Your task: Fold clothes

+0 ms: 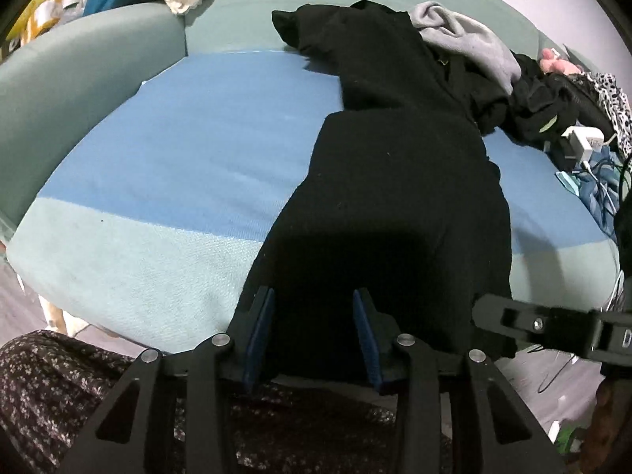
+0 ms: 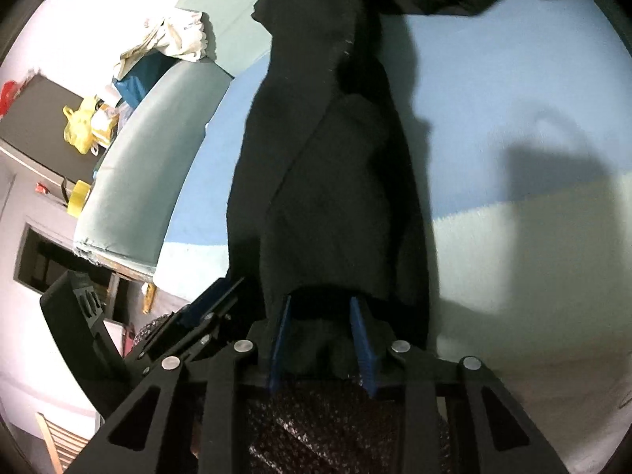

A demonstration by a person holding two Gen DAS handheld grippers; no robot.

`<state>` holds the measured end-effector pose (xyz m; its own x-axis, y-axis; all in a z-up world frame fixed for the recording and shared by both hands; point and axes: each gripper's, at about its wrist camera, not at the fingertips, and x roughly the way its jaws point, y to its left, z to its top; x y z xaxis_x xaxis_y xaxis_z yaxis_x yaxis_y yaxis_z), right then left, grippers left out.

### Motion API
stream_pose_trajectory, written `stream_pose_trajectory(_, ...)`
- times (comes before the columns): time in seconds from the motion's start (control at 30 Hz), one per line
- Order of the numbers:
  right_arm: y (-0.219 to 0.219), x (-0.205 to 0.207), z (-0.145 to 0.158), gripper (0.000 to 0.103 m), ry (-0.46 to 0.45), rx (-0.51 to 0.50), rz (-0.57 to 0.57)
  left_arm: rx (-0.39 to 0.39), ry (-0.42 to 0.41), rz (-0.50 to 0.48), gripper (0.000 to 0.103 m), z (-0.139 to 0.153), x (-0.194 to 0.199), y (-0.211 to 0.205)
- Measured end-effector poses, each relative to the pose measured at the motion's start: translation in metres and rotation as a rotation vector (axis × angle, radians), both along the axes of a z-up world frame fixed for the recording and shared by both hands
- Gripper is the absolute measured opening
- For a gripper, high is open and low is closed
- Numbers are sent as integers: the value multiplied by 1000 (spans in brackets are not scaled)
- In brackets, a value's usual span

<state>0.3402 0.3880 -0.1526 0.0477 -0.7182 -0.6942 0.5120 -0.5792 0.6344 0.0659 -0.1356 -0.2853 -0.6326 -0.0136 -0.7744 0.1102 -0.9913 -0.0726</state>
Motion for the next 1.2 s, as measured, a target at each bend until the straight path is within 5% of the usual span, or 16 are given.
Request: stream_pose_trajectory(1.2, -20, 8, -15, 31, 62, 6, -11, 92, 35, 27, 44, -12, 4, -8)
